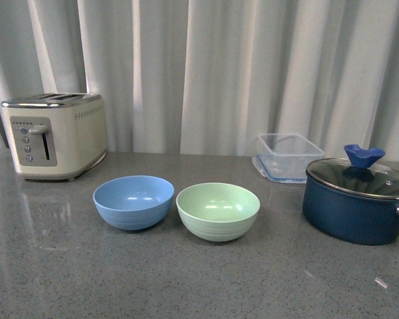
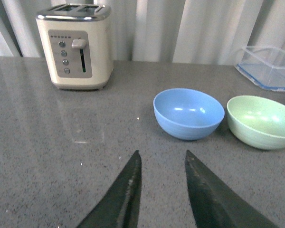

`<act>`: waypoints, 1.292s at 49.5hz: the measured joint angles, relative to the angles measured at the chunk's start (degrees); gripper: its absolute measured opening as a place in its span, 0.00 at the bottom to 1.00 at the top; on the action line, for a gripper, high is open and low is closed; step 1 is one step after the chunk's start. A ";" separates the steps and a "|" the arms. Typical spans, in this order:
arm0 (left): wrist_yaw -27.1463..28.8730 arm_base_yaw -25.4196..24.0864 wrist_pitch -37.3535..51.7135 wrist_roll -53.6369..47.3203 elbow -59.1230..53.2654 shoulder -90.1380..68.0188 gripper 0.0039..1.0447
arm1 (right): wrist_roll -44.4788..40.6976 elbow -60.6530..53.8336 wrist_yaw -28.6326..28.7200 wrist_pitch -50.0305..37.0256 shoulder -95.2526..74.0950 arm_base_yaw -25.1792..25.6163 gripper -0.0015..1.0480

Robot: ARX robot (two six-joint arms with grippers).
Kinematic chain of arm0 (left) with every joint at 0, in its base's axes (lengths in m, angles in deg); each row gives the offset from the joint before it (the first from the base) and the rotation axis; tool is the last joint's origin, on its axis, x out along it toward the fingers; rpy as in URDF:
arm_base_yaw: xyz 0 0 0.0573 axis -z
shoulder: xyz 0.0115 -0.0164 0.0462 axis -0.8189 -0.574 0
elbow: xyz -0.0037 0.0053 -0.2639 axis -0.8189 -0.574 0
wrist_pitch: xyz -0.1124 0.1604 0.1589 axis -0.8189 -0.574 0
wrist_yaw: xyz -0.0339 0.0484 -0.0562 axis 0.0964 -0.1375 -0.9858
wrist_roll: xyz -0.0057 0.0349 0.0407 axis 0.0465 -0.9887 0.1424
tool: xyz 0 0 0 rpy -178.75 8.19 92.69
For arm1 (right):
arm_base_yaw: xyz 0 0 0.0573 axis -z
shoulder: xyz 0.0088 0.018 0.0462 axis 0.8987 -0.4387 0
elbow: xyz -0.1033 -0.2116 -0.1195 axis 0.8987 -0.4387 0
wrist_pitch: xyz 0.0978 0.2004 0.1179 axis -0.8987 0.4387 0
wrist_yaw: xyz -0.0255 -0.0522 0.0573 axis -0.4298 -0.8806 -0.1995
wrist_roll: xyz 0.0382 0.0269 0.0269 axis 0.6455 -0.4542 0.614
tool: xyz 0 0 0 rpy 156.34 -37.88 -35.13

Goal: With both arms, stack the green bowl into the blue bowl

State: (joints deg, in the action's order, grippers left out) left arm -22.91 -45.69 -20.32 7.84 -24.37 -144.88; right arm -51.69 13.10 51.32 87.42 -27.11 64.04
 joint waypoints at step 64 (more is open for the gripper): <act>-8.96 -9.14 -24.37 -1.03 -13.05 38.73 0.03 | 0.00 0.00 -0.02 0.00 0.00 0.00 0.90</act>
State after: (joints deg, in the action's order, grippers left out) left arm -31.87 -54.83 -44.69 6.81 -37.42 -106.15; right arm -51.69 13.10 51.30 87.42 -27.11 64.04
